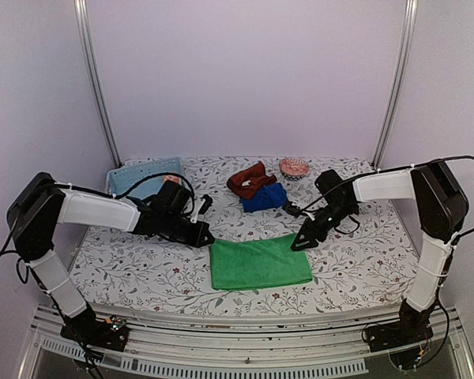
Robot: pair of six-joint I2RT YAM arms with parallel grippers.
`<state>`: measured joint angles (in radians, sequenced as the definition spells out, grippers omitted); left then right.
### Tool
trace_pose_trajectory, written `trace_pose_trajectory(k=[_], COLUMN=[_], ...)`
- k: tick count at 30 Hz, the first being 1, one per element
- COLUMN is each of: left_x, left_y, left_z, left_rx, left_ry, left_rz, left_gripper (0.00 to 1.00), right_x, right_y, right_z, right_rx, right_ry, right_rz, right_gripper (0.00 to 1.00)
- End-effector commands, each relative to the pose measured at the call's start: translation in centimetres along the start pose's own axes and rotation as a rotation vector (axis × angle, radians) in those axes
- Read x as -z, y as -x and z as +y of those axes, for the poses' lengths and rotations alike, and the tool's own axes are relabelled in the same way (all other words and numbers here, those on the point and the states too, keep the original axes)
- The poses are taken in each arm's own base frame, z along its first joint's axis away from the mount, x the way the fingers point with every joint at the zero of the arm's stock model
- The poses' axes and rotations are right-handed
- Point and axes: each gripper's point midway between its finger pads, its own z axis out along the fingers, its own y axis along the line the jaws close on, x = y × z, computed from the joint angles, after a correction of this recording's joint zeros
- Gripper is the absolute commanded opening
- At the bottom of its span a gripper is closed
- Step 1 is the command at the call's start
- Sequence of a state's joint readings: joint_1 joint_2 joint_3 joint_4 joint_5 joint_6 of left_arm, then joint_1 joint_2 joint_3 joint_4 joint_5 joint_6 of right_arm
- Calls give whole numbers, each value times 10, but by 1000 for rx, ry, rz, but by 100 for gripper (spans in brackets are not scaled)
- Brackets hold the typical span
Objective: Roll the towels
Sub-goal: Smooth out the towel at the center of the board, then rotate the towel at the center of the board.
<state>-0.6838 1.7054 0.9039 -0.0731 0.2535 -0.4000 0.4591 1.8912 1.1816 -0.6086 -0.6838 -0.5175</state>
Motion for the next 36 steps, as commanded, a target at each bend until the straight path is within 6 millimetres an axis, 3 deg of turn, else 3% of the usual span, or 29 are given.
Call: trace_pose_trajectory(k=[1,4,9,12,15,18,22,27,32,36], left_x=[11,6,-7,-16,-19,-7,19,32,18,-3], left_y=[23,19,2,-7,-5,9,31,40,25,1], left_z=[-2,14,52,57,58,57,39,-17,-52,-60], left_rx=[-27,-8,27,37,52,50,11,-88,-60,-12], left_ry=[12,80,244,253,259,292,311,171,-10,-101], left_rz=[-54,-24,68,111,109,59,-21,-78,-50,0], left_gripper=[0,0,0,0,14,25,31,32,25,19], right_x=[1,-6,-14,-16,-15,-4,24,42,19,-6], right_y=[20,10,-6,-10,-9,0,25,49,35,8], right_z=[-37,-58,-66,-68,-68,-65,-46,-6,29,36], right_rx=[-27,-92,-128,-136,-138,-118,-53,27,65,46], right_ry=[-163,-241,-261,-264,-270,-287,-290,-165,-15,52], right_rz=[-11,35,83,98,99,76,2,-84,-27,46], right_gripper=[48,45,45,45,45,45,50,50,39,30])
